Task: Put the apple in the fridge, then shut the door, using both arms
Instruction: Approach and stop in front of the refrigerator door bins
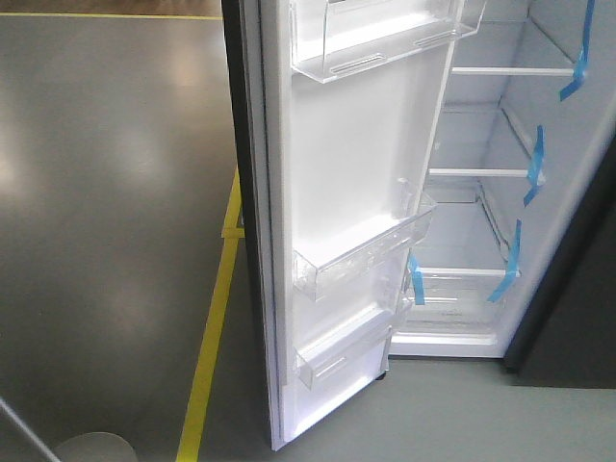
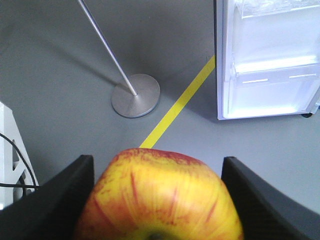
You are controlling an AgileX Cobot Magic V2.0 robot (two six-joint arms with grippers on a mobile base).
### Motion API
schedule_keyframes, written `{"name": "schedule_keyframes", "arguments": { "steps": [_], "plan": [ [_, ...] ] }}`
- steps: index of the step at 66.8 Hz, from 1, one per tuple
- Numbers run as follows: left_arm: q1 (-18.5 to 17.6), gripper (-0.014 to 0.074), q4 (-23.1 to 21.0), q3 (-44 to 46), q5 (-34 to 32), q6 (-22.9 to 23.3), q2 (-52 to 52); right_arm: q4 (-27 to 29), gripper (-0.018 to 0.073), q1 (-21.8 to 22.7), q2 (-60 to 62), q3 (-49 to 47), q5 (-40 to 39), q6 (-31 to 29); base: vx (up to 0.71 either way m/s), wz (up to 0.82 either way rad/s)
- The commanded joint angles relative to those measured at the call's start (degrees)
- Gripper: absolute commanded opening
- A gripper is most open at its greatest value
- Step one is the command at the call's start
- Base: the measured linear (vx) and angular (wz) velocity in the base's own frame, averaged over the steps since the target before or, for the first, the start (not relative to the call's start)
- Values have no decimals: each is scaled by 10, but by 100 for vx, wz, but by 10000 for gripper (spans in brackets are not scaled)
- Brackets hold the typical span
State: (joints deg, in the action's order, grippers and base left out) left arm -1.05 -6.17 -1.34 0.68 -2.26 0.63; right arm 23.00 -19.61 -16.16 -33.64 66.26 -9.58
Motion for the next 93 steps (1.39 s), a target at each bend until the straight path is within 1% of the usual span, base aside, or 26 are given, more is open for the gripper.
{"name": "schedule_keyframes", "arguments": {
  "steps": [1,93],
  "plan": [
    [0,-6,-1,9,-46,4,8,15,122,-1,-6,-14,-36,-4,10,-3],
    [0,-6,-1,9,-46,4,8,15,122,-1,-6,-14,-36,-4,7,-2]
  ]
}}
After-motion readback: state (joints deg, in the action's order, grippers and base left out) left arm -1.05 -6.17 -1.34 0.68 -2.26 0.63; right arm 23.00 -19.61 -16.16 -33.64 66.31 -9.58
